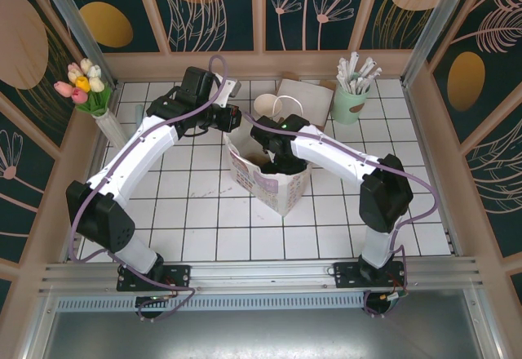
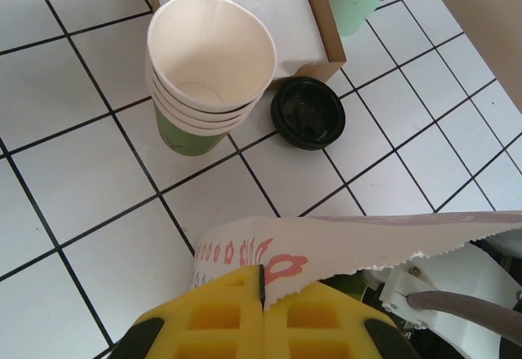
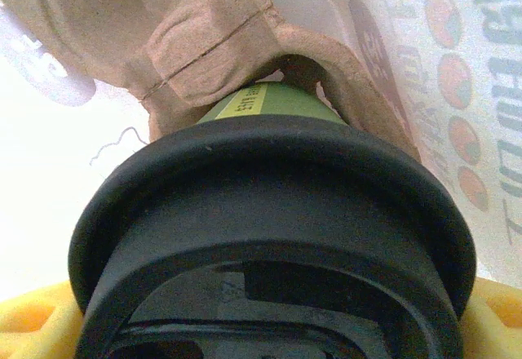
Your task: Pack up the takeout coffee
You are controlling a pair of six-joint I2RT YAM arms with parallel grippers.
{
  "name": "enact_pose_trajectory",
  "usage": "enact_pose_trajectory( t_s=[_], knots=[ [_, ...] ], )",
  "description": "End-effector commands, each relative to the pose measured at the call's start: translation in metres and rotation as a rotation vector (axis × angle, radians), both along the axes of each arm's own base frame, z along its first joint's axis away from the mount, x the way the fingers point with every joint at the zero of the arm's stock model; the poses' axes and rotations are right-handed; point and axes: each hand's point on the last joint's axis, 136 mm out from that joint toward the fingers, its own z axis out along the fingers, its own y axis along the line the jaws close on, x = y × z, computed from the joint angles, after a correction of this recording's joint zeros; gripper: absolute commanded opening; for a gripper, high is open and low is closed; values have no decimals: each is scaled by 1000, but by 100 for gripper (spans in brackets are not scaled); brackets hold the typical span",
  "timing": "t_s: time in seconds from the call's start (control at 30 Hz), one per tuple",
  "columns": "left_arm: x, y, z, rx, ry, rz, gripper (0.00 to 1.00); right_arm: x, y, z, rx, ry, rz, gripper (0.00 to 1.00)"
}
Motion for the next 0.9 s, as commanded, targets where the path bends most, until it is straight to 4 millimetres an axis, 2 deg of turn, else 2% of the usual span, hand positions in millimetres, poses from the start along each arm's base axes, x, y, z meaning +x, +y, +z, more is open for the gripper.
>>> enact_pose_trajectory(
  t_s=[0.0, 0.33, 0.87],
  knots=[
    [8, -1, 11, -22, -24, 12, 0, 0, 4, 2, 33, 8, 12, 54],
    [9, -1, 13, -22, -26, 11, 0, -6, -3, -11, 1, 38, 16, 54],
    [13, -4, 9, -24, -30, 3, 0, -4, -5, -17, -14, 41, 17, 54]
  ],
)
